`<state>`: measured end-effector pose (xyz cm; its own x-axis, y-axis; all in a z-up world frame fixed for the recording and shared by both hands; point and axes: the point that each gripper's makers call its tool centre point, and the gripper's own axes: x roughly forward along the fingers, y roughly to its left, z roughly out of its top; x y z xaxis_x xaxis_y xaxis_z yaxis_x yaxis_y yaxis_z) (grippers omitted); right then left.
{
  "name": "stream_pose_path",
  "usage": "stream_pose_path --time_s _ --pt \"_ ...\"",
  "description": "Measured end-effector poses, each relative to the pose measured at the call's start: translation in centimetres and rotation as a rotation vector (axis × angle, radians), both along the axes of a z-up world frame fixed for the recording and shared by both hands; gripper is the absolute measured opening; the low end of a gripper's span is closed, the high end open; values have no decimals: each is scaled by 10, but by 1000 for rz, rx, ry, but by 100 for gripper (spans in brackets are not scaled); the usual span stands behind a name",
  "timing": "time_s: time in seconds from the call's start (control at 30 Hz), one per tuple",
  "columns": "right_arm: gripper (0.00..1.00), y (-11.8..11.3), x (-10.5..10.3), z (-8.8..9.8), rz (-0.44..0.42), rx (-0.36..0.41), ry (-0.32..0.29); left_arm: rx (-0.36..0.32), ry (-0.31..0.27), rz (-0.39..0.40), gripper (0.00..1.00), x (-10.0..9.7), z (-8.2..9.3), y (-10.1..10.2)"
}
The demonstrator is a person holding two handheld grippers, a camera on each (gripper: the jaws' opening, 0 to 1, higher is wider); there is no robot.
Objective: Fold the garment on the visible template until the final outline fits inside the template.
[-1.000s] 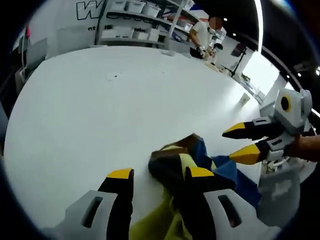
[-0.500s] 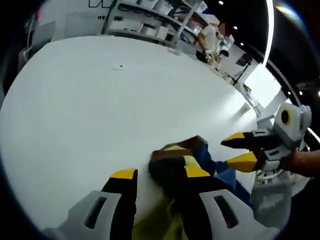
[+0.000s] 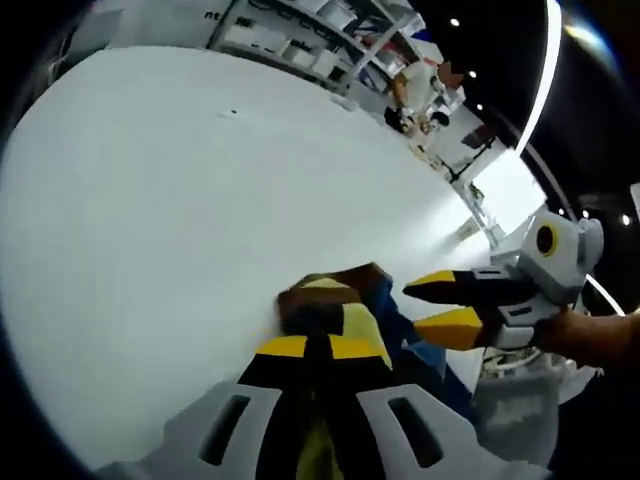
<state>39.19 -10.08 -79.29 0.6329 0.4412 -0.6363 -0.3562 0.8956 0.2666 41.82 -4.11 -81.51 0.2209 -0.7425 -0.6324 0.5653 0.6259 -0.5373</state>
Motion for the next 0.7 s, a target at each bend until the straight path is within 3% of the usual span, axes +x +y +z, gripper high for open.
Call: stream_pose_path --time_s 0.4,0.57,0.7 --pt "26 4 4 3 -28 70 24 -41 -89 -26 0 -5 25 -2" --pt "28 5 5 16 -51 126 14 -62 -119 -28 0 -6 36 -3" --pt "29 7 5 10 -52 130 41 -84 -139 -40 0 -10 45 -7"
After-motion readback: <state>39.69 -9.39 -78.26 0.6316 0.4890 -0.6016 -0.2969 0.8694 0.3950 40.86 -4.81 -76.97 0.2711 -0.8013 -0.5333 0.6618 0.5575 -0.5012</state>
